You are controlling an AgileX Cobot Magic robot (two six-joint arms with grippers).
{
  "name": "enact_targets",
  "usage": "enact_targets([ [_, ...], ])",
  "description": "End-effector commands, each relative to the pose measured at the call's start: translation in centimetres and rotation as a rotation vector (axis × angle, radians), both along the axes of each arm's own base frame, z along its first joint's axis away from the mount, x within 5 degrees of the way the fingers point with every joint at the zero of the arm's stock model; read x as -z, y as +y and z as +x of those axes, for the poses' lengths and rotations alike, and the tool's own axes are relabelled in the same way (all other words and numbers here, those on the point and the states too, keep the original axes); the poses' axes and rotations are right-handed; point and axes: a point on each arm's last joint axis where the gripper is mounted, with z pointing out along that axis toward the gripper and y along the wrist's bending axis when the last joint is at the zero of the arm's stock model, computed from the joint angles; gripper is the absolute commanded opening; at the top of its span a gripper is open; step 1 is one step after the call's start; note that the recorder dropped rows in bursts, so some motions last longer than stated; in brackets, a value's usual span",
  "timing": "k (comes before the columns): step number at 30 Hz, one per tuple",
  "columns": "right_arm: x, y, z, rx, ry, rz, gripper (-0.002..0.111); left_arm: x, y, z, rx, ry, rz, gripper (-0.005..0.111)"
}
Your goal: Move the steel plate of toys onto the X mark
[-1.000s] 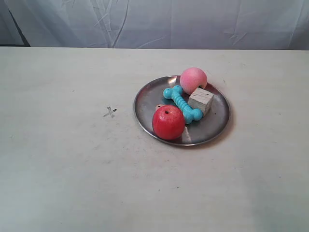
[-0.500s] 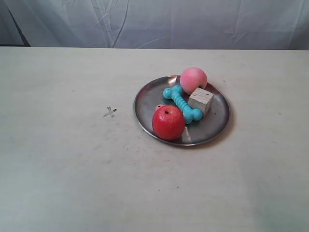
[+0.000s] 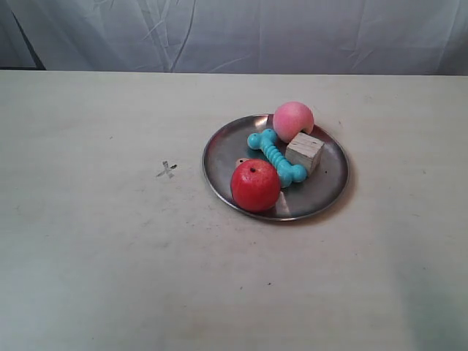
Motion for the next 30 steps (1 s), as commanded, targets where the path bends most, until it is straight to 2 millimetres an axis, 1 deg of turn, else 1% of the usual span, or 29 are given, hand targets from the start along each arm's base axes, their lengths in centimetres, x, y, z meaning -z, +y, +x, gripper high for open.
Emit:
enact_targets([
  [1, -0.6, -0.7, 0.8, 0.085, 0.040, -0.049, 0.000, 0.7, -1.9, 6.0, 0.140, 0.232, 0.003, 0.000],
  [3, -0.5, -0.6, 1.5, 0.081, 0.098, -0.046, 0.000, 1.4, -2.7, 9.1, 0.181, 0.325, -0.018, 0.000],
  [5, -1.0, -0.6, 2.4, 0.075, 0.146, -0.090, 0.000, 2.4, -3.5, 11.9, 0.231, 0.415, -0.070, 0.000],
  [7, -2.2, -0.3, 3.5, 0.052, 0.185, -0.182, 0.000, 3.6, -4.2, 14.2, 0.269, 0.493, -0.122, 0.000],
  [9, -3.1, 0.2, 4.8, 0.001, 0.244, -0.267, 0.000, 5.3, -5.0, 16.6, 0.302, 0.574, -0.188, 0.000],
  [11, -4.0, 0.6, 6.5, -0.046, 0.312, -0.299, 0.000, 7.0, -5.6, 18.6, 0.331, 0.641, -0.259, 0.000],
  [14, -4.4, 1.0, 10.0, -0.117, 0.450, -0.291, 0.000, 10.1, -7.1, 21.1, 0.454, 0.721, -0.363, 0.000],
  [15, -4.3, 1.3, 11.8, -0.160, 0.521, -0.294, 0.000, 11.1, -7.7, 21.8, 0.513, 0.728, -0.404, 0.000],
  [16, -4.1, 1.5, 13.0, -0.197, 0.577, -0.306, 0.000, 11.7, -8.1, 22.4, 0.558, 0.728, -0.434, 0.000],
  [17, -2.8, 2.1, 16.3, -0.291, 0.730, -0.327, 0.000, 13.7, -8.8, 23.7, 0.627, 0.744, -0.516, 0.000],
  [19, -1.4, 2.6, 19.7, -0.380, 0.859, -0.317, 0.000, 15.7, -9.1, 24.9, 0.657, 0.781, -0.546, 0.000],
  [20, -0.8, 2.9, 21.3, -0.425, 0.915, -0.304, 0.000, 16.5, -9.2, 25.2, 0.669, 0.798, -0.548, 0.000],
  [21, -0.6, 3.1, 22.7, -0.458, 0.945, -0.294, 0.000, 17.1, -9.4, 25.5, 0.684, 0.813, -0.547, 0.000],
  [22, 0.1, 3.4, 24.2, -0.500, 0.991, -0.278, 0.000, 18.1, -9.5, 25.8, 0.701, 0.834, -0.528, 0.000],
  [23, 0.7, 3.6, 25.6, -0.543, 1.033, -0.264, 0.000, 18.6, -9.5, 26.0, 0.720, 0.848, -0.509, 0.001],
  [26, 1.9, 4.0, 28.6, -0.651, 1.126, -0.216, 0.000, 19.9, -9.5, 26.2, 0.763, 0.891, -0.409, 0.009],
  [28, 2.5, 3.4, 30.0, -0.687, 1.169, -0.184, 0.001, 20.4, -9.5, 26.2, 0.771, 0.908, -0.374, 0.017],
  [29, 2.4, 3.1, 30.6, -0.695, 1.173, -0.171, 0.001, 20.6, -9.5, 26.2, 0.770, 0.911, -0.376, 0.021],
  [30, 2.5, 1.9, 31.5, -0.691, 1.178, -0.133, 0.005, 20.6, -9.5, 26.2, 0.767, 0.910, -0.377, 0.029],
])
